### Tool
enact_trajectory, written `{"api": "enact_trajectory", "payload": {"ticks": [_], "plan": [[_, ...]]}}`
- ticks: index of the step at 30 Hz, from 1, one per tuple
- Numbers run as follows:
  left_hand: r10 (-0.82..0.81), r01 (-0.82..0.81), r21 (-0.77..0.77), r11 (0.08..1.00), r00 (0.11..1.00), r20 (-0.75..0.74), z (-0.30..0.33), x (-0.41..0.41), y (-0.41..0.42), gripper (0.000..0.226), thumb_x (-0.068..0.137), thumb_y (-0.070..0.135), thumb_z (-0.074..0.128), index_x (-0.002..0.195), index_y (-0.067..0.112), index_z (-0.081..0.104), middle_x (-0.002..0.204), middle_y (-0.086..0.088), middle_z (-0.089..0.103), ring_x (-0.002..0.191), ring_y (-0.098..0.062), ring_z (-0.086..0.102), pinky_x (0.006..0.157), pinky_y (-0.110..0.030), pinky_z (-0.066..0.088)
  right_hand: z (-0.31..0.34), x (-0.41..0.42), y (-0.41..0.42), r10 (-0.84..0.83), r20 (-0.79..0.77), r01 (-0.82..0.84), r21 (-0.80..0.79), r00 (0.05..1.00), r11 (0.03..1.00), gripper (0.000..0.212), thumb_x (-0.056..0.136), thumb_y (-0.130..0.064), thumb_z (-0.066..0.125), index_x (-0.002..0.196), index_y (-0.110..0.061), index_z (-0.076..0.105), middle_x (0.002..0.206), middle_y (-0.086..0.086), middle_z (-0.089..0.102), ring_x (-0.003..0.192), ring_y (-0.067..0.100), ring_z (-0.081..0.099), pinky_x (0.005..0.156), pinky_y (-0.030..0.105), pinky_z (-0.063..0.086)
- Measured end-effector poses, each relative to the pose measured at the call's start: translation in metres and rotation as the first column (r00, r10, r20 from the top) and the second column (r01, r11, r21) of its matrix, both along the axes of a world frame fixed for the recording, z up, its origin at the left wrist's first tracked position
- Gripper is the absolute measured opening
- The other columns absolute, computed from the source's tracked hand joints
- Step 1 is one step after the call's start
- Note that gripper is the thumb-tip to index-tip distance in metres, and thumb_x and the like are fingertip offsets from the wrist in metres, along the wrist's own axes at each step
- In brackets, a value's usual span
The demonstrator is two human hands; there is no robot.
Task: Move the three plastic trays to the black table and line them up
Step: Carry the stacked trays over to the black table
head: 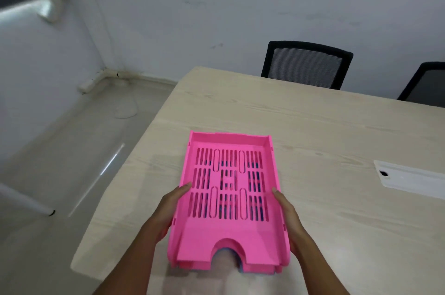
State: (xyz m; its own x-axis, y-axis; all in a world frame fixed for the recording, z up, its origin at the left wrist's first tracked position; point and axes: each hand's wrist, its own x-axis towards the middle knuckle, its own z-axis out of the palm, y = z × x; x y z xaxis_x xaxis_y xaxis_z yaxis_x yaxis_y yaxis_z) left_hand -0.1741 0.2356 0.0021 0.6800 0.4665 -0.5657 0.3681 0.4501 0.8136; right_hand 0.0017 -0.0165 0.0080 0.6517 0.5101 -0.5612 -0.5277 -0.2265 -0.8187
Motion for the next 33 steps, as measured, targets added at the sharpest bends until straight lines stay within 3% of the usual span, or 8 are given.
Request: {"api": "enact_trajectory", "payload": {"ticks": [4,7,10,13,16,22,26,33], "plan": [[0.115,-0.115,0.030,0.993,0.993,0.001,0.000,-0.074,0.047,0.052,0.082,0.054,0.065,0.118,0.017,0.073,0.105,-0.018,0.078,0.096,-0.041,0.074,0.103,-0.064,0.045,-0.003,-0.041,0.071,0.127,0.008,-0.127,-0.025,0.992,0.992,0.045,0.098,-0.051,0.047,0.106,-0.021,0.078,0.106,0.014,0.080,0.096,0.035,0.074,0.110,0.067,0.037],[0.257,-0.256,0.050,0.965,0.966,-0.011,0.002,-0.151,0.087,0.057,0.076,0.053,0.070,0.116,0.013,0.075,0.103,-0.021,0.078,0.092,-0.041,0.075,0.097,-0.060,0.052,0.000,-0.090,0.140,0.255,0.032,-0.254,-0.025,0.966,0.967,0.048,0.098,-0.053,0.044,0.106,-0.021,0.079,0.109,0.014,0.079,0.107,0.039,0.071,0.112,0.066,0.034],[0.400,-0.395,0.094,0.914,0.916,-0.040,0.007,-0.236,0.127,0.046,0.085,0.050,0.065,0.109,0.013,0.078,0.102,-0.022,0.078,0.092,-0.043,0.075,0.096,-0.061,0.053,0.002,-0.148,0.216,0.395,0.015,-0.395,0.028,0.919,0.918,0.050,0.097,-0.056,0.043,0.111,-0.023,0.077,0.120,0.012,0.076,0.121,0.038,0.063,0.114,0.063,0.032],[0.559,-0.551,0.122,0.826,0.828,-0.047,0.015,-0.332,0.161,0.041,0.090,0.047,0.061,0.105,0.014,0.080,0.102,-0.023,0.078,0.093,-0.045,0.073,0.096,-0.062,0.052,0.004,-0.218,0.298,0.558,-0.007,-0.555,0.081,0.830,0.828,0.055,0.093,-0.056,0.047,0.114,-0.014,0.075,0.109,0.015,0.078,0.101,0.035,0.074,0.091,0.049,0.056],[0.693,-0.684,0.139,0.716,0.721,-0.023,0.024,-0.417,0.183,0.038,0.091,0.042,0.061,0.103,0.012,0.080,0.100,-0.024,0.078,0.087,-0.042,0.075,0.096,-0.062,0.053,0.008,-0.285,0.369,0.703,-0.033,-0.685,0.193,0.711,0.702,0.049,0.090,-0.049,0.055,0.106,-0.009,0.079,0.102,0.022,0.078,0.084,0.035,0.077,0.070,0.040,0.062],[0.864,-0.863,0.114,0.492,0.501,0.061,0.039,-0.555,0.217,0.038,0.085,0.045,0.062,0.094,0.013,0.081,0.085,-0.015,0.078,0.076,-0.033,0.074,0.093,-0.060,0.053,0.021,-0.417,0.496,0.877,0.022,-0.856,0.231,0.480,0.463,0.060,0.085,-0.053,0.063,0.116,-0.003,0.073,0.107,0.024,0.075,0.090,0.038,0.074,0.086,0.051,0.059],[0.915,-0.922,0.086,0.378,0.386,0.113,0.041,-0.613,0.256,0.042,0.081,0.048,0.063,0.099,0.013,0.080,0.091,-0.019,0.075,0.078,-0.037,0.073,0.088,-0.058,0.056,0.025,-0.486,0.574,0.924,0.064,-0.911,0.207,0.376,0.356,0.061,0.089,-0.057,0.057,0.120,-0.007,0.071,0.115,0.023,0.074,0.105,0.043,0.069,0.108,0.061,0.044],[0.957,-0.968,0.034,0.247,0.249,0.148,0.037,-0.693,0.364,0.048,0.087,0.042,0.064,0.118,0.006,0.073,0.109,-0.028,0.072,0.091,-0.042,0.070,0.093,-0.061,0.054,0.019,-0.574,0.724,0.972,0.035,-0.945,0.246,0.232,0.216,0.056,0.092,-0.053,0.057,0.115,-0.005,0.073,0.095,0.015,0.076,0.082,0.032,0.072,0.092,0.049,0.055]]}}
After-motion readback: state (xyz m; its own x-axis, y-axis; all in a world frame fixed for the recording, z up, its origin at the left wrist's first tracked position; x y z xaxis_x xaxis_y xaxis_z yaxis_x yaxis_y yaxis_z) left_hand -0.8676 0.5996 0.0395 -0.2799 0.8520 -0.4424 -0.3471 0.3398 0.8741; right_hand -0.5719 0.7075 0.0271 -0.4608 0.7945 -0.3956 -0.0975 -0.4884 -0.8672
